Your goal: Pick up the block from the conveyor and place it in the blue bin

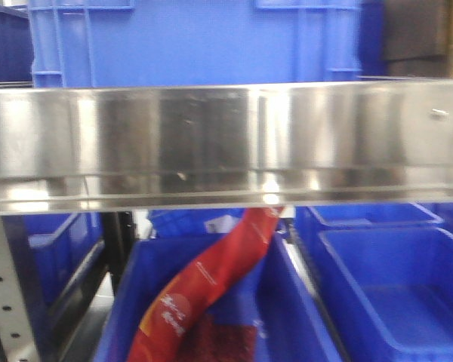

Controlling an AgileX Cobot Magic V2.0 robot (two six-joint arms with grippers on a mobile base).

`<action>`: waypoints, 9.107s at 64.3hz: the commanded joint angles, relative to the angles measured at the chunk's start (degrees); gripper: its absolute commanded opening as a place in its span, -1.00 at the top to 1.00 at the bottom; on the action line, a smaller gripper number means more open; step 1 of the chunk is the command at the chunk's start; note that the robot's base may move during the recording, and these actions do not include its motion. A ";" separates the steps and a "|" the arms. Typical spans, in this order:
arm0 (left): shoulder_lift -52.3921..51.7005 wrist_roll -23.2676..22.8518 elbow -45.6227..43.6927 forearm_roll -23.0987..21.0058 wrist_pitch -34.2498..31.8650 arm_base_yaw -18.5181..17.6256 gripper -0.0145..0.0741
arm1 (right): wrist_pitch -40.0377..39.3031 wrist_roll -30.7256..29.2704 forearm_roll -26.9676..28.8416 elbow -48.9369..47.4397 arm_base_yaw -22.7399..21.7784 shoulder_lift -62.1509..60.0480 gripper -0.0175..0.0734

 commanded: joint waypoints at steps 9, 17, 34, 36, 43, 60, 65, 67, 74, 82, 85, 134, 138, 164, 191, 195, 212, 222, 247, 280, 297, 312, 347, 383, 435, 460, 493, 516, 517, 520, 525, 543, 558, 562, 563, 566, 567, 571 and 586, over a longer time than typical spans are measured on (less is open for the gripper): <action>-0.14 -0.23 -0.08 -0.37 -1.03 -0.33 0.92 | -0.75 -0.13 -0.73 -0.38 -0.04 -0.23 0.95; -0.14 -0.23 -0.08 -0.37 -1.03 -0.33 0.92 | -0.75 -0.13 -0.73 -0.38 -0.04 -0.23 0.95; -0.14 -0.23 -0.08 -0.37 -1.03 -0.33 0.92 | -0.75 -0.13 -0.73 -0.38 -0.04 -0.23 0.95; -0.14 -0.23 -0.08 -0.37 -1.03 -0.33 0.92 | -0.75 -0.13 -0.73 -0.38 -0.04 -0.23 0.95; -0.14 -0.23 -0.08 -0.37 -1.03 -0.33 0.92 | -0.75 -0.13 -0.73 -0.38 -0.04 -0.23 0.95; -0.14 -0.23 -0.08 -0.37 -1.03 -0.33 0.92 | -0.75 -0.13 -0.73 -0.38 -0.04 -0.23 0.95; -0.14 -0.23 -0.08 -0.37 -1.03 -0.33 0.92 | -0.75 -0.13 -0.73 -0.38 -0.04 -0.23 0.95; -0.14 -0.23 -0.08 -0.37 -1.03 -0.33 0.92 | -0.75 -0.13 -0.73 -0.38 -0.04 -0.23 0.95; -0.14 -0.23 -0.08 -0.37 -1.03 -0.33 0.92 | -0.75 -0.13 -0.73 -0.38 -0.04 -0.23 0.95; -0.14 -0.23 -0.08 -0.37 -1.03 -0.33 0.92 | -0.75 -0.13 -0.73 -0.38 -0.04 -0.23 0.95; -0.14 -0.23 -0.08 -0.37 -1.03 -0.33 0.92 | -0.75 -0.13 -0.73 -0.38 -0.04 -0.23 0.95; 4.36 -0.23 -4.74 3.87 -2.30 -16.56 0.92 | -2.53 -0.13 3.61 -3.63 3.61 2.35 0.95; 7.51 -0.23 -8.72 3.87 -1.40 -20.50 0.92 | -3.50 -0.30 3.60 -5.69 5.93 4.29 0.95; 38.83 -0.23 -34.17 3.87 6.29 -30.86 0.92 | -5.11 -1.87 3.60 -20.34 15.85 26.13 0.95; 49.75 -0.23 -36.27 2.12 9.56 -26.00 0.69 | -5.88 -1.87 0.12 -20.49 15.72 39.09 0.94; 50.15 -0.23 -36.27 2.00 9.44 -26.00 0.49 | -5.88 -1.87 0.12 -20.49 15.72 39.96 0.90; 50.30 -0.23 -36.27 1.50 9.44 -26.00 -0.48 | -5.88 0.08 0.12 -20.49 15.72 40.76 -0.21; 50.08 -0.23 -36.27 1.50 9.67 -26.00 -0.64 | -6.12 0.58 0.12 -20.57 15.72 40.42 -0.62; 41.68 -0.23 -36.25 1.50 11.21 -26.00 0.34 | -5.72 0.58 0.12 -19.94 15.72 30.56 0.99; 8.01 -2.15 -3.02 1.90 -5.06 -26.00 0.92 | -15.94 0.58 -2.34 10.28 15.72 0.00 0.97; -9.29 -2.15 19.10 1.50 -15.42 -26.00 0.92 | -21.94 0.58 -3.14 27.69 15.72 -14.03 0.97; -18.76 -2.15 32.96 0.58 -25.84 -26.00 0.92 | -28.22 0.58 -3.14 38.36 15.72 -21.16 0.97; -21.45 -2.15 34.79 0.54 -26.78 -26.00 0.92 | -28.58 0.58 -3.14 38.89 15.72 -21.57 0.97; -24.06 -1.55 43.75 1.85 -38.44 -14.73 0.92 | -28.58 0.58 -3.14 38.89 15.72 -21.57 0.97; -39.27 -1.55 62.78 1.85 -47.41 8.26 0.92 | -28.69 0.58 -3.14 38.89 15.72 -21.57 0.97; -39.27 -1.55 62.78 1.85 -47.41 8.26 0.92 | -28.69 0.58 -3.14 38.89 15.72 -21.57 0.97; -39.27 -1.55 62.78 1.85 -47.41 8.26 0.92 | -29.65 0.58 -3.37 38.89 15.72 -21.57 0.97; -39.27 -1.55 62.78 1.85 -47.41 8.26 0.92 | -33.64 0.58 -3.37 44.71 -0.74 -23.39 0.97; -39.27 -1.55 62.78 1.85 -47.41 8.26 0.92 | -34.24 0.58 -3.37 45.28 -1.51 -23.82 0.97; -39.27 -1.55 62.78 1.85 -47.41 8.26 0.92 | -35.60 0.58 -3.37 47.16 -3.62 -25.34 0.97; -39.27 -1.55 62.78 1.85 -47.41 8.26 0.92 | -37.57 0.58 -3.37 50.44 -6.53 -28.52 0.97; -39.27 -1.55 62.78 1.85 -47.41 8.26 0.92 | -40.05 0.58 1.19 62.69 -12.91 -39.67 0.97; -39.27 -1.55 62.78 1.85 -47.41 8.26 0.92 | -45.82 -1.59 1.92 65.48 -13.31 -39.67 0.97; -39.27 -1.55 62.78 1.85 -47.41 8.26 0.92 | -46.12 -2.14 1.92 65.48 -13.31 -39.67 0.97; -39.27 -1.55 62.78 1.85 -47.41 8.26 0.92 | -46.12 -2.40 1.92 65.48 -13.31 -39.67 0.97; -39.27 -1.55 62.78 1.85 -47.41 8.26 0.92 | -46.12 -2.40 1.92 65.48 -13.31 -39.67 0.97; -39.27 -1.55 62.78 1.85 -47.41 8.26 0.92 | -46.12 -2.40 1.92 65.48 -13.31 -39.67 0.97; -39.27 -1.55 62.78 1.85 -47.41 8.26 0.92 | -46.12 -2.40 1.92 65.48 -13.31 -39.67 0.97; -39.27 -1.55 62.78 1.85 -47.41 8.26 0.92 | -46.48 -2.39 2.04 65.48 -13.31 -39.67 0.97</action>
